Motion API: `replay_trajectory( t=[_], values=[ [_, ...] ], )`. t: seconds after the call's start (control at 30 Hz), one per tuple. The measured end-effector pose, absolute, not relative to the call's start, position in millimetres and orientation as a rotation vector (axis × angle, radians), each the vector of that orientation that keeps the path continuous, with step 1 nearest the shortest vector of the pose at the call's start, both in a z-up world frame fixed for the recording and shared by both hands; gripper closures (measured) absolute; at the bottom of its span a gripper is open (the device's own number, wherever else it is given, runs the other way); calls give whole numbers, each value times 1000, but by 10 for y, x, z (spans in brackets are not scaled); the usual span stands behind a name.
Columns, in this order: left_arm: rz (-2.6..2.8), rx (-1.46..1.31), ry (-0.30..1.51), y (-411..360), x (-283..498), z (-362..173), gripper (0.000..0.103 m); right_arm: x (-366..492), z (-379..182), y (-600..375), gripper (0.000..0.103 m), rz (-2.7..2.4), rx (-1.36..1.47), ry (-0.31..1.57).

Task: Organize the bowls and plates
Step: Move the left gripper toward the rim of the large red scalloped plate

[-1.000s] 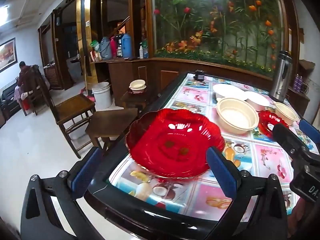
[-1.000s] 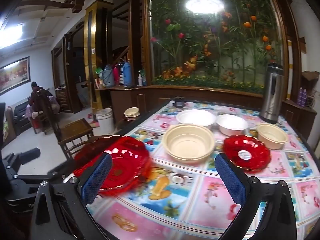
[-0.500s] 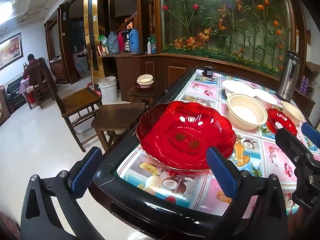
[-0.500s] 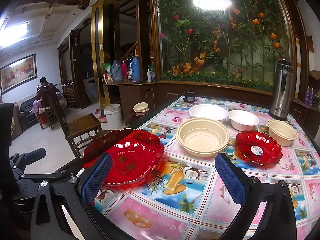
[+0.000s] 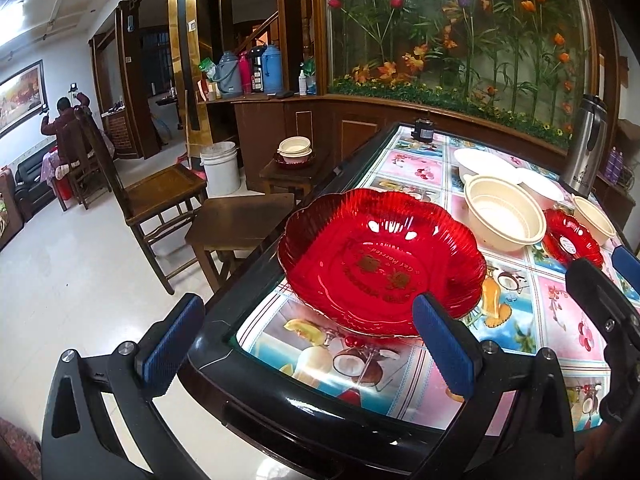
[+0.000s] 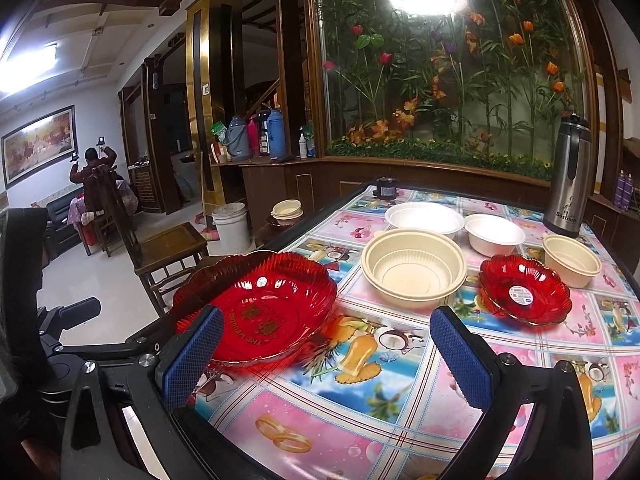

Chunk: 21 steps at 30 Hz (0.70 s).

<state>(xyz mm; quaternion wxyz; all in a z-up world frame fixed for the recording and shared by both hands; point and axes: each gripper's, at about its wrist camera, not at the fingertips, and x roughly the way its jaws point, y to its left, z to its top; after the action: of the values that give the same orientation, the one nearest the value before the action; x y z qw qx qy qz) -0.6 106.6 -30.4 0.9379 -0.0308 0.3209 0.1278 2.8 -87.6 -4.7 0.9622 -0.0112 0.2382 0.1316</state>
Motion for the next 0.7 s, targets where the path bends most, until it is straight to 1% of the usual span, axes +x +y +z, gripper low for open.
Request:
replay_trajectory(
  t=[0.7],
  values=[
    [267,-63,695,1075,70,-482,0,89,-130,-890,0,272,-19,496]
  ],
)
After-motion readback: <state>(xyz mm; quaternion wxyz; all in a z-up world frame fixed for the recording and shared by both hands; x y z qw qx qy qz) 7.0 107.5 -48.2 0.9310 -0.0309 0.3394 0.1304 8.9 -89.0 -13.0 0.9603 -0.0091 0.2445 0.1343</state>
